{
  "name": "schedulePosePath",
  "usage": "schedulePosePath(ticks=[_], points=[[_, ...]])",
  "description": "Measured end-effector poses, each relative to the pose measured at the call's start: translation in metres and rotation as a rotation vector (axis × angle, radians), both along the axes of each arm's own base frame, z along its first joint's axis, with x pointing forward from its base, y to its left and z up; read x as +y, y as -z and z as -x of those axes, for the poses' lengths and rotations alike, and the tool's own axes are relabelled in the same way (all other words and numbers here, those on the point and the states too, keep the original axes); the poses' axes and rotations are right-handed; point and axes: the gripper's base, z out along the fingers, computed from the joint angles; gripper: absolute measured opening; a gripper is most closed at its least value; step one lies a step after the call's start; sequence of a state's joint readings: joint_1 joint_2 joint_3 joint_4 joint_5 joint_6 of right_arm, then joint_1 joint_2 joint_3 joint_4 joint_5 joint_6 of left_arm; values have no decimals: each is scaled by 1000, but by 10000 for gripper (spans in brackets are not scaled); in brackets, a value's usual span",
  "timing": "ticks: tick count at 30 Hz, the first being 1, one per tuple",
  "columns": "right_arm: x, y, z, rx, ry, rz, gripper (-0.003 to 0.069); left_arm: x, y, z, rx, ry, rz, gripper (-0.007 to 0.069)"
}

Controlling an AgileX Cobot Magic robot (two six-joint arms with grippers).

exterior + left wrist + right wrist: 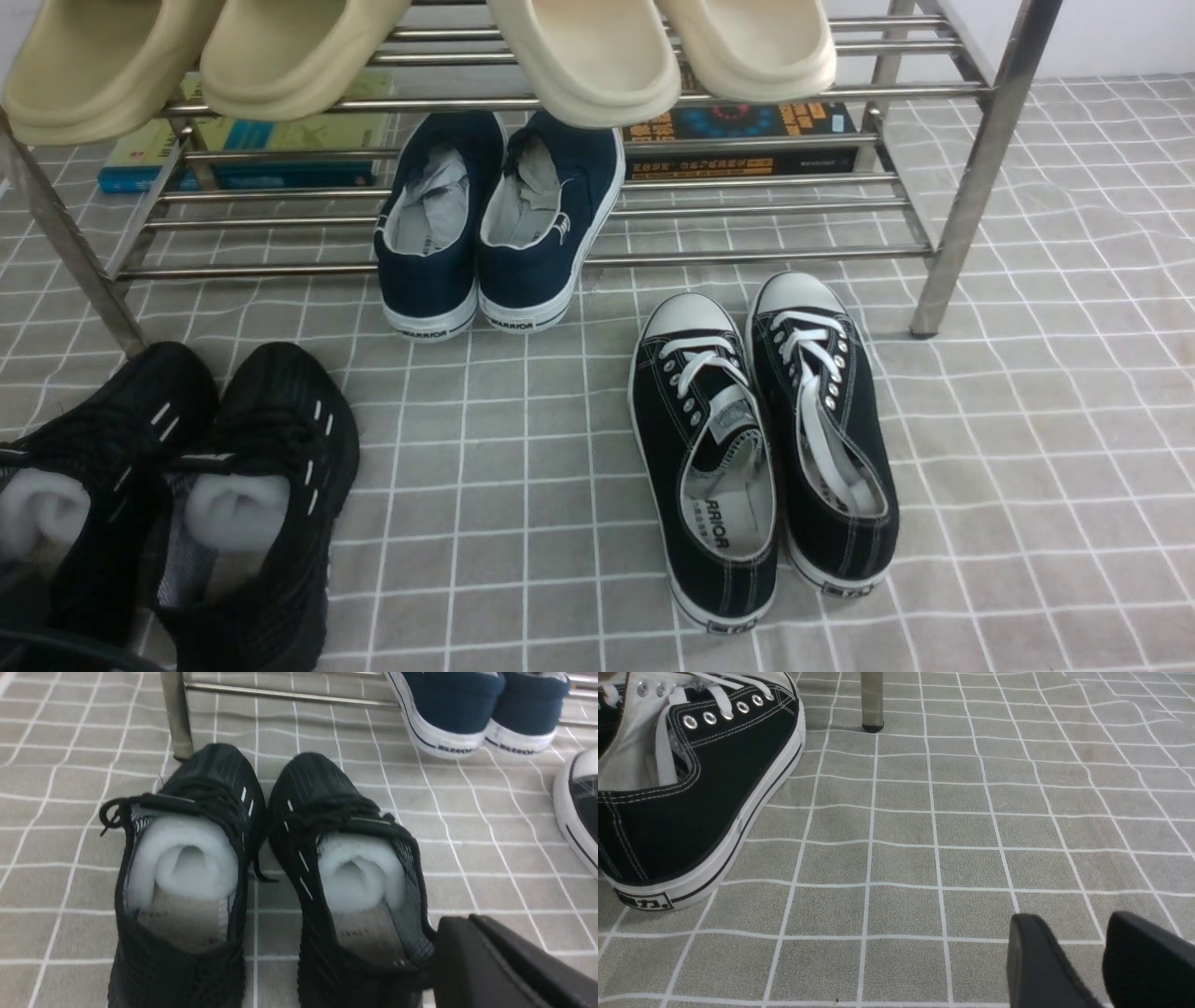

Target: Take the shoes off the shelf with your hand from the grey coffee tablecloth.

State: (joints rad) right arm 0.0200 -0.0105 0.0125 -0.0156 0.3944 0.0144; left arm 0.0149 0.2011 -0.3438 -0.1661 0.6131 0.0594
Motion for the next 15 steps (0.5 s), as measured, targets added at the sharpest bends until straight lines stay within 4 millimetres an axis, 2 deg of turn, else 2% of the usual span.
schedulePosePath(ticks=[6, 7, 9, 14, 15], points=[[0, 0, 0, 0, 0, 0, 239, 2, 18, -6, -19, -17, 0, 8], [0, 0, 0, 0, 0, 0, 239, 2, 29, -6, -28, -23, -8, 11], [0, 0, 0, 0, 0, 0, 239, 3, 36, -5, -36, -27, -17, 12], [0, 0, 0, 0, 0, 0, 239, 7, 68, 2, -69, -68, -29, 20], [0, 0, 0, 0, 0, 0, 239, 7, 69, 2, -73, -73, -26, 20]])
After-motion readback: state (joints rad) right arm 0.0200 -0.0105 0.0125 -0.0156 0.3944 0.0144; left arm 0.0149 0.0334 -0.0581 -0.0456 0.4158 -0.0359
